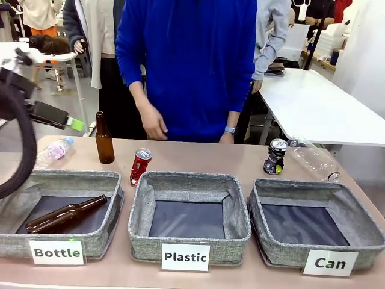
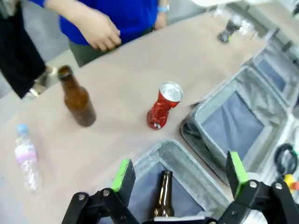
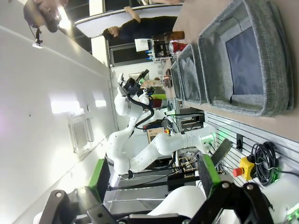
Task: Sort the can waste into the basket.
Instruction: Pick up the can waste from the table and place it in the right Fabric basket.
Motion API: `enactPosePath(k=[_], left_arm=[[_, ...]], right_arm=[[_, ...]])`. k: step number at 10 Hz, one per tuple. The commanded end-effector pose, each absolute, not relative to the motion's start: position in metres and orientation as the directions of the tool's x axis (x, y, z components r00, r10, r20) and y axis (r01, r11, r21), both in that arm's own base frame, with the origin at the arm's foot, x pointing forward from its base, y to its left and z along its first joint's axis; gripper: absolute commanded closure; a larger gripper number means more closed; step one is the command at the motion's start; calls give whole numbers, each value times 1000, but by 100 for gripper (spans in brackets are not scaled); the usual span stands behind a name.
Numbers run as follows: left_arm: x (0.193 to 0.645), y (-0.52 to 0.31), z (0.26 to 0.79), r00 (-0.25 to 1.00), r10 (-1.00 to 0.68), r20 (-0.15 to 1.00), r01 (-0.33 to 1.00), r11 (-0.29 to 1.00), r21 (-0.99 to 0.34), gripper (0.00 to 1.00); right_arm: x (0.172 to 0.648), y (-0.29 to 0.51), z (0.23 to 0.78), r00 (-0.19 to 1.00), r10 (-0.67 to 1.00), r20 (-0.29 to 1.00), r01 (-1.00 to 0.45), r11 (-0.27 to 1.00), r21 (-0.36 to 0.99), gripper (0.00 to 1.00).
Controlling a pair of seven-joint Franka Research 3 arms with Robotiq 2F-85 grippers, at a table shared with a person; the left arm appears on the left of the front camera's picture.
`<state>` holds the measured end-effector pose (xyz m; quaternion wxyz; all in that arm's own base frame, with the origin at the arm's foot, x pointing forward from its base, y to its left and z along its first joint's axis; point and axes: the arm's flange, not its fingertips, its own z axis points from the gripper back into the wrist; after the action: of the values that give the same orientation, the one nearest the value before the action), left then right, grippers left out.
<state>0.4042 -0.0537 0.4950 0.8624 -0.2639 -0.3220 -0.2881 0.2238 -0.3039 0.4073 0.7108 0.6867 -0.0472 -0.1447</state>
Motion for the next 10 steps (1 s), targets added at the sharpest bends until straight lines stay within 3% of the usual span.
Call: enactPosePath(k=[1,4,7,9,10], left_arm=[[457,-80,489,561,-439,702,742,642,-191,0],[478,-55,484,603,-401,690,723,641,-259,0],[409,79,478,611,-149,778,647,660,-381,0],[364,144,458,627,-34,778,588,676,-444,0],[354,170,445,688,65,723,492,691,-530,0]], right_arm=[[223,-304,409,956,-268,-122,129,8,992,0],[223,-304,409,956,-268,-122,129,8,992,0],[223,-304,409,956,-268,-122,129,8,992,0],[223,-304,409,956,-268,-122,129,8,992,0],[223,-304,409,956,-268,-122,129,8,992,0]])
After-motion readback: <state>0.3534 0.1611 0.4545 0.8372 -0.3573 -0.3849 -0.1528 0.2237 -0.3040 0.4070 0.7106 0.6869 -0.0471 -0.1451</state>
